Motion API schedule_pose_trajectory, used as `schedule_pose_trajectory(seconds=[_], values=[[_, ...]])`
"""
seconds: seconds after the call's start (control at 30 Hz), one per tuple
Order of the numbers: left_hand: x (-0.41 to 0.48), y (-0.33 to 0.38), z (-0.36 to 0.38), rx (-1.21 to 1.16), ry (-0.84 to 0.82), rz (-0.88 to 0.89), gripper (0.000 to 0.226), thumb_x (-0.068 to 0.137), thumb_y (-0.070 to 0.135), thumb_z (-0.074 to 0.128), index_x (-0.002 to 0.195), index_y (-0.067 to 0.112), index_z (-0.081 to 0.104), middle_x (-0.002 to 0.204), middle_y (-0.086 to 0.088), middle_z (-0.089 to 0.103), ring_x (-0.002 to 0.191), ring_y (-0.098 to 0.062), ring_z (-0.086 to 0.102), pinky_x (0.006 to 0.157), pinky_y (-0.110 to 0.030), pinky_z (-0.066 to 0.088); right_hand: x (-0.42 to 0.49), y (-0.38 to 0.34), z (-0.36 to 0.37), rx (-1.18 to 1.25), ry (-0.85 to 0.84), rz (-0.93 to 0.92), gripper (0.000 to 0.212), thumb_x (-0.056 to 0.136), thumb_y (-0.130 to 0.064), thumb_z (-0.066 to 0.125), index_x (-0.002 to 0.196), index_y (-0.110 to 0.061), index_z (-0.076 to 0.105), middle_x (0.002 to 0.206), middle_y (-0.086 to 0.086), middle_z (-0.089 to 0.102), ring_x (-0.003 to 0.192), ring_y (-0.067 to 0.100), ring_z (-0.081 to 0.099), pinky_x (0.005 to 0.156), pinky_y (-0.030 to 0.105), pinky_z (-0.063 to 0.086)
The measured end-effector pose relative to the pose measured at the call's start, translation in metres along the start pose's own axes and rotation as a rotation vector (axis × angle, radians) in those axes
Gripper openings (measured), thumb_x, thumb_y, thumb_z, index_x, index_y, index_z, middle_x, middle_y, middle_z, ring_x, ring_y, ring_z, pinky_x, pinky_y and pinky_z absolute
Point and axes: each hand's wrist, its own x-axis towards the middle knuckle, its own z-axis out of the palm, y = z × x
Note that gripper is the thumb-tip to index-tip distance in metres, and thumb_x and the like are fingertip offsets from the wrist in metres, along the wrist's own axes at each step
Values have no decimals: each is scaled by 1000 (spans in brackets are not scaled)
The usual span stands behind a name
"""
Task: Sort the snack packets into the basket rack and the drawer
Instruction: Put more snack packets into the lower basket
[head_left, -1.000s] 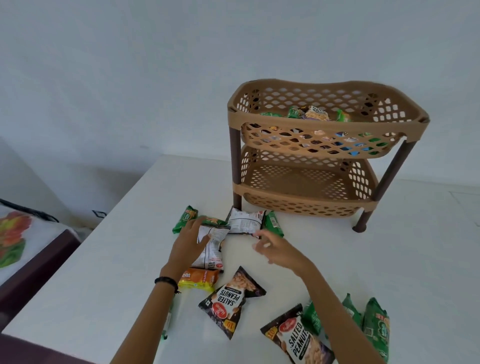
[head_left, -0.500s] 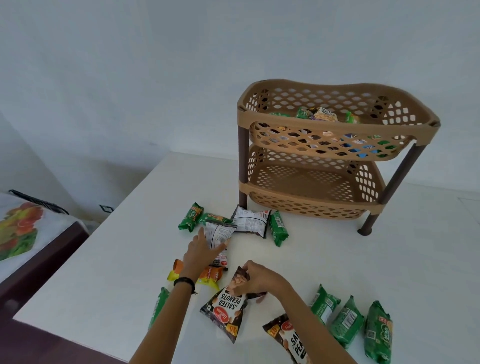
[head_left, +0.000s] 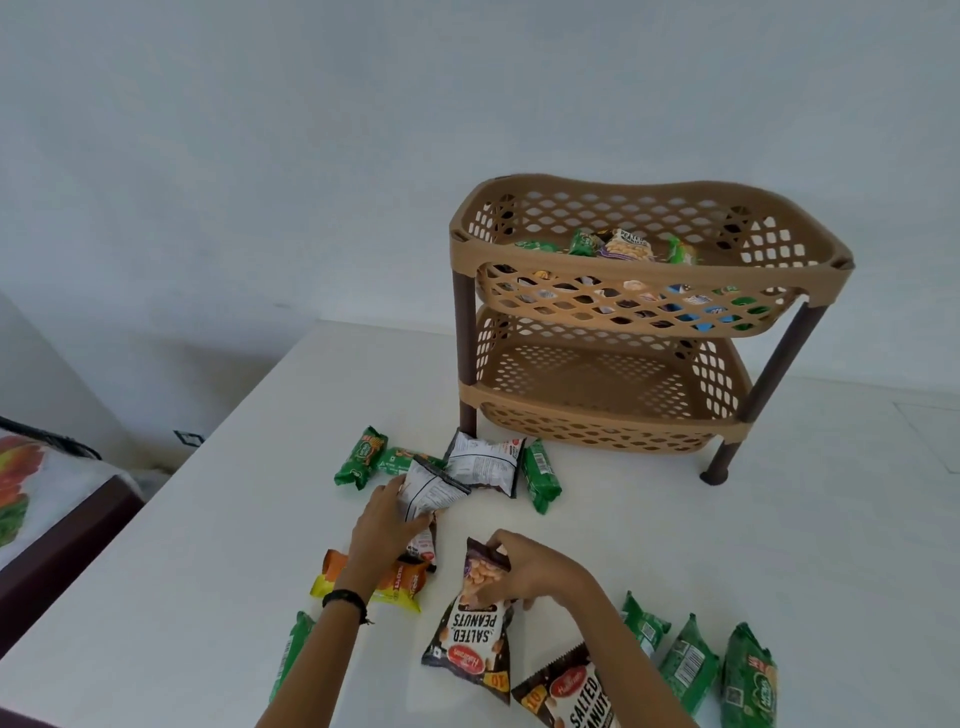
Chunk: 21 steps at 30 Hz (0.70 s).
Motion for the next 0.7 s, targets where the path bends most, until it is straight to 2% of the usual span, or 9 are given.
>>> schedule_pose_trajectory(seconds=[0.1,0.17,0.3,0.43,0.53,0.63,0.7], values=[[3,7,-6,-79,-37,54,64,81,30,70,137,15,42,134,-9,52,118,-24,50,99,-40,44,-10,5,-24,90,52,-33,60,75,-32,75,122,-19,41,113,5,59,88,16,58,52,19,45],[6,13,-11,-131,-41,102,56,81,26,71,132,16,47,126,-8,57,112,-23,54,96,-41,46,-16,8,-42,167,113,-60,58,76,-32,74,122,-22,41,106,-1,59,85,13,59,51,16,45],[13,34,-20,-252,-93,160,53,83,23,70,131,18,47,112,2,60,94,-14,59,78,-24,49,-27,14,-81,307,288,-102,52,75,-34,74,116,-27,43,98,-7,61,83,9,60,49,14,47],[24,58,-22,-331,-158,216,42,82,22,70,117,31,50,93,24,60,82,6,60,64,-11,48,-31,16,-121,417,435,-135,46,77,-36,73,113,-29,46,100,-4,66,86,9,63,52,16,51],[34,78,-21,-404,-161,236,34,82,25,70,107,36,50,92,25,60,81,9,58,61,-9,46,-28,16,-148,529,545,-179,44,78,-31,72,115,-24,50,104,1,67,89,14,65,58,21,54],[47,98,-22,-461,-134,262,30,83,26,68,108,33,52,94,21,61,86,4,58,66,-11,45,-22,16,-170,675,604,-205,34,76,-27,74,103,-28,55,99,1,68,88,14,67,59,24,56],[56,111,-23,-497,-115,285,30,84,26,68,107,34,52,93,25,60,83,8,59,61,-5,45,-17,17,-182,739,645,-230,36,75,-29,75,105,-26,56,100,1,69,89,15,68,62,26,57]])
